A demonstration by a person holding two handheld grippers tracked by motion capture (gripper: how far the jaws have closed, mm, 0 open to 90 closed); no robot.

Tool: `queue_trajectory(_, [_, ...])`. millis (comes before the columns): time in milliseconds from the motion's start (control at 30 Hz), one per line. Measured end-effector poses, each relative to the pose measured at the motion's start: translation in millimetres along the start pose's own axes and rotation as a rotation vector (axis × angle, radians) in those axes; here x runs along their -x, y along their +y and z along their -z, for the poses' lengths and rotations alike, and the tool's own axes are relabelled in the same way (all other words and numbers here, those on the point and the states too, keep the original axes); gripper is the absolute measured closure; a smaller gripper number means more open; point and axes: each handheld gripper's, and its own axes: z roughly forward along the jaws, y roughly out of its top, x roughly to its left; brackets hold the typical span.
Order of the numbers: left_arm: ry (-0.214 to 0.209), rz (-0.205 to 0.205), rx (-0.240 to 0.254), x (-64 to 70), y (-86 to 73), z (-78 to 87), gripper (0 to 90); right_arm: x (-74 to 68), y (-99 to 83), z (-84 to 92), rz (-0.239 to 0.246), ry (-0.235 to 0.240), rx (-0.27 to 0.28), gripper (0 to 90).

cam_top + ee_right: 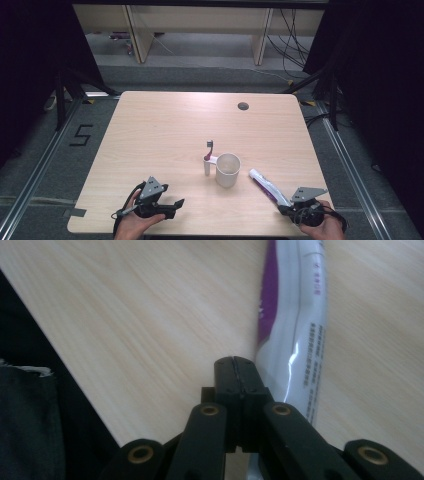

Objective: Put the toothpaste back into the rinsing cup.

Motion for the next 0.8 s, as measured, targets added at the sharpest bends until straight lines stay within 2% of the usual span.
queue_trajectory(33, [-0.001, -0.005, -0.003, -0.3, 0.1, -0.1, 22.1, 2.2, -1.3, 1.4, -0.012, 0.009, -0.014, 90.0])
queue_trajectory(67, [0.000, 0.003, 0.003, 0.2, 0.6, -0.9, 22.1, 8.0, -4.4, 5.7, -0.022, -0.018, -0.008, 90.0])
queue_trajectory(133, [0.001, 0.003, 0.002, 0.4, 0.7, -0.7, 22.1, 10.1, -5.3, 6.8, -0.034, -0.017, -0.010, 90.0])
queue_trajectory(200, [-0.001, -0.002, -0.006, -0.1, 0.5, -0.2, 22.1, 20.7, -7.6, 10.3, -0.043, -0.060, -0.010, 90.0])
queue_trajectory(300, [0.000, 0.013, 0.004, 0.3, 0.7, -2.1, 22.1, 28.4, -8.0, 11.6, -0.061, -0.070, -0.019, 90.0])
queue_trajectory(333, [0.000, 0.011, 0.002, 0.5, 0.5, -2.1, 22.1, 32.0, -7.8, 10.4, -0.084, -0.075, -0.017, 90.0])
queue_trajectory(367, [-0.002, -0.011, -0.014, 0.3, 0.4, -1.1, 22.1, 38.4, -4.9, 9.4, -0.121, -0.089, -0.038, 90.0])
queue_trajectory(433, [0.000, -0.014, -0.013, 0.3, 1.2, -1.5, 22.1, 42.0, -3.5, 8.7, -0.114, -0.091, -0.036, 90.0])
queue_trajectory(467, [-0.004, 0.000, -0.001, 1.3, 1.2, -2.5, 22.1, 46.4, -2.2, 6.3, -0.123, -0.101, -0.050, 90.0])
queue_trajectory(500, [-0.005, 0.009, 0.001, 2.5, 0.7, -2.4, 22.1, 51.5, 2.0, 2.7, -0.171, -0.109, -0.051, 90.0])
queue_trajectory(533, [-0.005, 0.009, 0.001, 2.5, 0.7, -2.4, 22.1, 51.5, 2.0, 2.7, -0.171, -0.109, -0.051, 90.0])
queue_trajectory(567, [-0.004, 0.007, 0.000, 2.5, 0.6, -2.3, 22.1, 56.6, 3.5, 1.3, -0.150, -0.115, -0.040, 90.0])
queue_trajectory(633, [-0.004, 0.001, -0.004, 1.5, 1.0, -2.4, 22.1, 66.7, 9.7, 0.4, -0.127, -0.137, -0.061, 90.0])
queue_trajectory(667, [-0.002, 0.008, 0.003, 2.5, 0.7, -2.7, 22.1, 74.1, 15.6, -3.3, -0.138, -0.150, -0.056, 90.0])
queue_trajectory(700, [-0.010, -0.002, -0.006, 2.2, 0.5, -2.1, 22.1, 76.8, 18.4, -4.3, -0.150, -0.149, -0.053, 90.0])
queue_trajectory(767, [-0.011, -0.014, -0.015, 1.6, 0.9, -1.7, 22.1, 81.2, 21.9, -6.7, -0.144, -0.162, -0.046, 90.0])
queue_trajectory(800, [-0.010, -0.005, -0.008, 2.2, 1.0, -2.4, 22.1, 85.6, 27.1, -8.9, -0.156, -0.164, -0.044, 90.0])
